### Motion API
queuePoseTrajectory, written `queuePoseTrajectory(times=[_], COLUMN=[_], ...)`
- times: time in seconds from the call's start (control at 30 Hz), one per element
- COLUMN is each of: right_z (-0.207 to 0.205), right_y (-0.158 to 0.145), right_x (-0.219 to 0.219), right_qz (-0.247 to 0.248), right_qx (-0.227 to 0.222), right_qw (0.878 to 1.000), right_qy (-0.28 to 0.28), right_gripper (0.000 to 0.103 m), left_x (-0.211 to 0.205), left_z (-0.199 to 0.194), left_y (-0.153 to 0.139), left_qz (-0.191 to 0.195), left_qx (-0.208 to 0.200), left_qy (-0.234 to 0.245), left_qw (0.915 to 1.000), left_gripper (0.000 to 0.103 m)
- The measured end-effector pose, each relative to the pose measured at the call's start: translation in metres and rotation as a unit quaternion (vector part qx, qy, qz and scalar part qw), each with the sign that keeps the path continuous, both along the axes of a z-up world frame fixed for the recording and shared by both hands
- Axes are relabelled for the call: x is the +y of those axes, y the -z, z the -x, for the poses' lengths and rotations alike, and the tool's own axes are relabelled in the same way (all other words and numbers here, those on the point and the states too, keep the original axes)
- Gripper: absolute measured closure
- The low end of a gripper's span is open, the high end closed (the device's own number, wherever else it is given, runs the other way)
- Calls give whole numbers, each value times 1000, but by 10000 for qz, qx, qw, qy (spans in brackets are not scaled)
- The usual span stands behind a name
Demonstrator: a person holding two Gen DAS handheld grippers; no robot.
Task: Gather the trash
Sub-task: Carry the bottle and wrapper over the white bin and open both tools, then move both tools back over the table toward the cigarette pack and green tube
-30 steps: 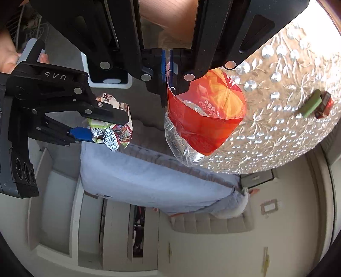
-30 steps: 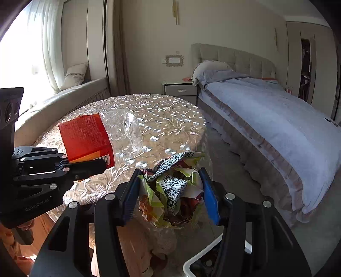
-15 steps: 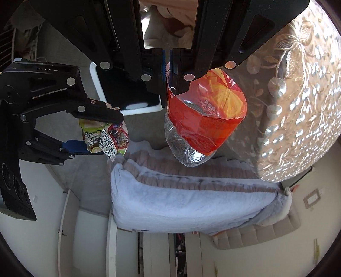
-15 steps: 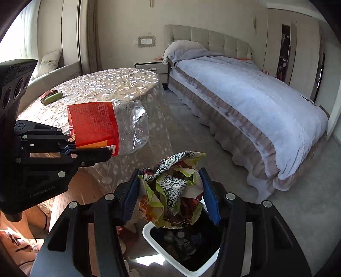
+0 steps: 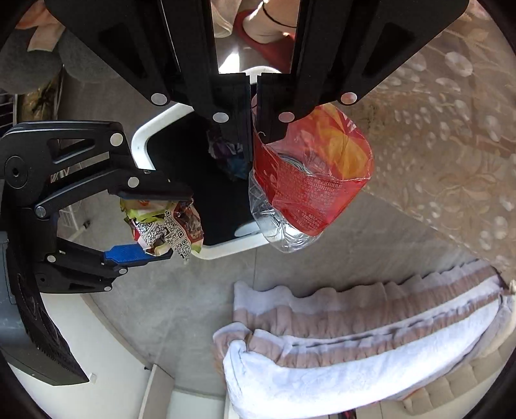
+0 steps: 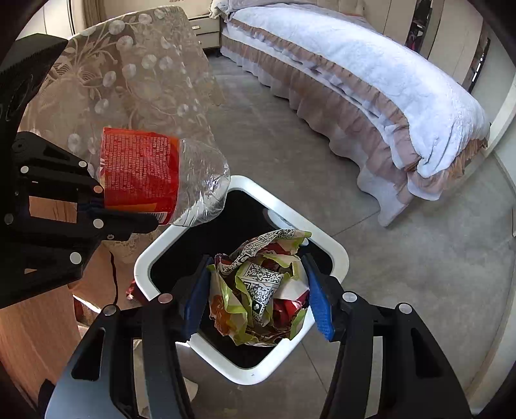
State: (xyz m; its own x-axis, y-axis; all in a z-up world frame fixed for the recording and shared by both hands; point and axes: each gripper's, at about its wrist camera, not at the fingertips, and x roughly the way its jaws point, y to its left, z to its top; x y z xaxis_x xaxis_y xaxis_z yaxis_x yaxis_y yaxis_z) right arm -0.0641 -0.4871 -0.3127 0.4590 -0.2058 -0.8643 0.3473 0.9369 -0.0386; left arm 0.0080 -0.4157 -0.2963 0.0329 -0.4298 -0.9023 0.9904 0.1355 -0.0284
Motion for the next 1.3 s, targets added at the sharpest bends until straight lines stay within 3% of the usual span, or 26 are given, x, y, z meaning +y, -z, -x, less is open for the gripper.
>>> queuePoseTrajectory(times=[0.1,0.13,0.17,0.2,0.23,0.3,0.37,0.6,0.83,1.03,1.3], right_z=[5,6,8,9,12,15,17,15,7,-9,-72], right_y=[16,20,24,25,27,33,34,14,-38,-102,-168], right_x=[-5,-7,-9,-8,-7,-8,-7,-6,9,38,90], right_qz=[-93,-138,-169,-157,-86,93,84,218,454,638,400], right_qx=[119,178,246,268,324,490,510,186,-461,-1334,-2314], right_qw=[9999,9997,9995,9995,9993,9987,9986,9996,9977,9875,9605], right_qy=[11,-10,-35,-86,-174,-131,-94,-68,-193,-555,-1493], right_gripper=[40,35,15,5,5,5,5,5,5,5,5], left_x=[-7,-9,-10,-10,-9,-6,-4,-1,30,84,177], left_z=[0,-2,-3,-6,-7,-12,-12,-5,-7,-27,-80], left_y=[13,17,21,24,25,24,18,-5,-67,-134,-197], left_qz=[-150,-192,-269,-339,-304,-230,-104,190,846,1506,1961], left_qx=[94,209,336,102,-29,327,392,-53,-396,-773,-1331], left_qy=[-23,-30,-55,-224,-267,-254,-286,-260,-572,-1181,-2298], left_qw=[9998,9996,9991,9991,9992,9989,9988,9995,9940,9785,9439], left_gripper=[98,81,32,19,4,5,5,5,5,5,5])
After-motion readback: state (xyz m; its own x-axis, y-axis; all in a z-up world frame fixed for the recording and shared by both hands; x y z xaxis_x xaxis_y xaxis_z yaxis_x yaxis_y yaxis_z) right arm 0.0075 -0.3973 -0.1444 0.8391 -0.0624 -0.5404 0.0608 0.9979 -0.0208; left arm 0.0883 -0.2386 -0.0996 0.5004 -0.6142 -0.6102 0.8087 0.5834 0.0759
